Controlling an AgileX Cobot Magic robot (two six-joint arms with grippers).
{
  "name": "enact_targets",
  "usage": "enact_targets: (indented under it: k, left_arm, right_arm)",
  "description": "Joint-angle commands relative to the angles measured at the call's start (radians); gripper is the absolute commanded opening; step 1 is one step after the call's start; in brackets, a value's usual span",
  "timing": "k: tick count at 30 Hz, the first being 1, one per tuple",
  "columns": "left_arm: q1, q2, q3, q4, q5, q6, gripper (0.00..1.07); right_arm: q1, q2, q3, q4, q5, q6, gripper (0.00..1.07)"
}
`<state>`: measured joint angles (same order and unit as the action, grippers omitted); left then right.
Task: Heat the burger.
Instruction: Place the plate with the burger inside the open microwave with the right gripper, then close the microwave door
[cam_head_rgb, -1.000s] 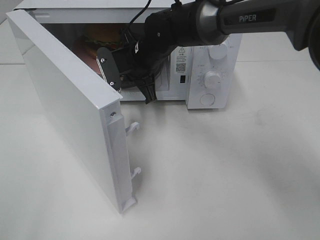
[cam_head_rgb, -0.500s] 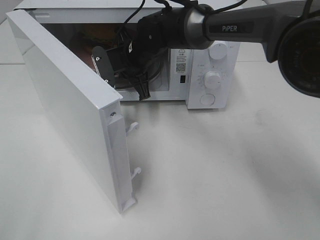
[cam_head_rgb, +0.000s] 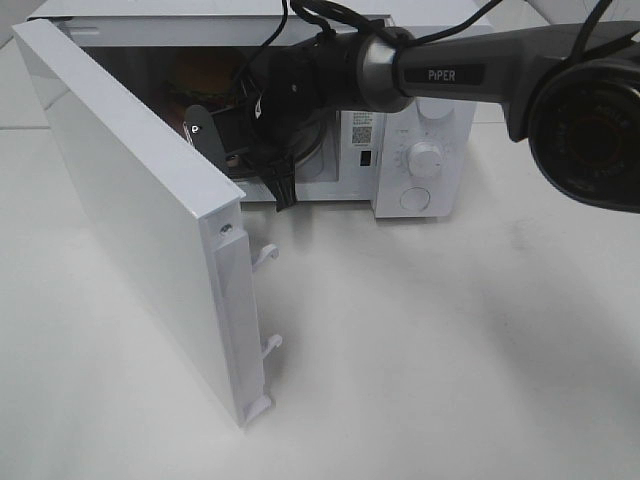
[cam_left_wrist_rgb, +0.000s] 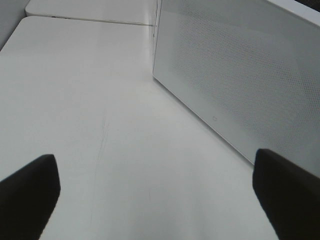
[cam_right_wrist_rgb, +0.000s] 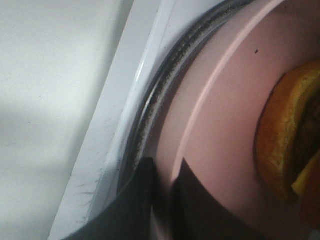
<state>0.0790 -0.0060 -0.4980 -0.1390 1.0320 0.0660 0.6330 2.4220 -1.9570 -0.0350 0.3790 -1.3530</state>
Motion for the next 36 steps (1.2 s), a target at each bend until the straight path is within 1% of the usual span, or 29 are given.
enact_targets:
  k: [1,12,14,17,18,20,22,23,24,25,26,27,28,30,31,32,33,36]
  left_arm:
    - [0.002,-0.017,0.002,0.005,0.001,-0.004,1.0]
    - [0.002,-0.017,0.002,0.005,0.001,-0.004,1.0]
    - [0.002,-0.017,0.002,0.005,0.001,-0.004,1.0]
    - [0.002,-0.017,0.002,0.005,0.001,-0.004,1.0]
    - [0.002,-0.017,0.002,0.005,0.001,-0.004,1.0]
    - [0.002,-0.017,0.002,0.005,0.001,-0.004,1.0]
    - [0.002,-0.017,0.002,0.005,0.001,-0.004,1.0]
    - [0.002,-0.017,0.002,0.005,0.001,-0.004,1.0]
    - [0.002,-0.017,0.002,0.005,0.001,-0.004,1.0]
    - [0.002,-0.017,0.002,0.005,0.001,-0.004,1.0]
    - [0.002,-0.017,0.002,0.005,0.001,-0.004,1.0]
    - [0.002,-0.017,0.002,0.005,0.001,-0.004,1.0]
    - [0.002,-0.017,0.002,0.005,0.001,-0.004,1.0]
    - [0.002,-0.017,0.002,0.005,0.001,-0.004,1.0]
    - [0.002,-0.017,0.002,0.005,0.001,-0.004,1.0]
    - [0.002,-0.017,0.002,0.005,0.001,-0.004,1.0]
    - [0.002,-0.017,0.002,0.005,0.001,-0.004,1.0]
    - [0.002,-0.017,0.002,0.005,0.001,-0.004,1.0]
  right_arm:
    - [-0.003,-0.012,-0.021,-0.011,-0.068,0.003,0.0]
    - [-0.003,-0.012,-0.021,-0.007,-0.069,0.013,0.04]
    - [-0.003,-0.012,-0.021,-0.007,-0.063,0.021,0.09]
    - [-0.003,-0.012,-0.021,-0.008,-0.06,0.029,0.13]
    - [-0.004,-0.012,-0.019,-0.011,-0.059,0.034,0.16]
    - [-0.004,-0.012,-0.019,-0.011,-0.059,0.037,0.18]
    - [-0.012,-0.012,-0.019,-0.011,-0.056,0.043,0.24]
    - [-0.012,-0.012,-0.019,-0.011,-0.056,0.043,0.24]
    - [-0.014,-0.012,-0.019,-0.011,-0.05,0.049,0.28]
    - [-0.014,-0.012,-0.019,-0.011,-0.05,0.049,0.28]
    - [-0.014,-0.012,-0.019,-0.011,-0.033,0.052,0.35]
    - [-0.014,-0.012,-0.019,-0.011,-0.024,0.052,0.37]
    - [-0.014,-0.012,-0.019,-0.011,-0.024,0.052,0.37]
    - [-0.014,-0.012,-0.019,-0.011,0.006,0.06,0.5]
    - [-0.014,-0.012,-0.019,-0.011,0.006,0.06,0.5]
    - [-0.014,-0.012,-0.019,-0.01,0.018,0.067,0.54]
    - [-0.014,-0.012,-0.018,-0.01,0.035,0.078,0.6]
    - [-0.014,-0.013,-0.012,-0.01,0.037,0.085,0.63]
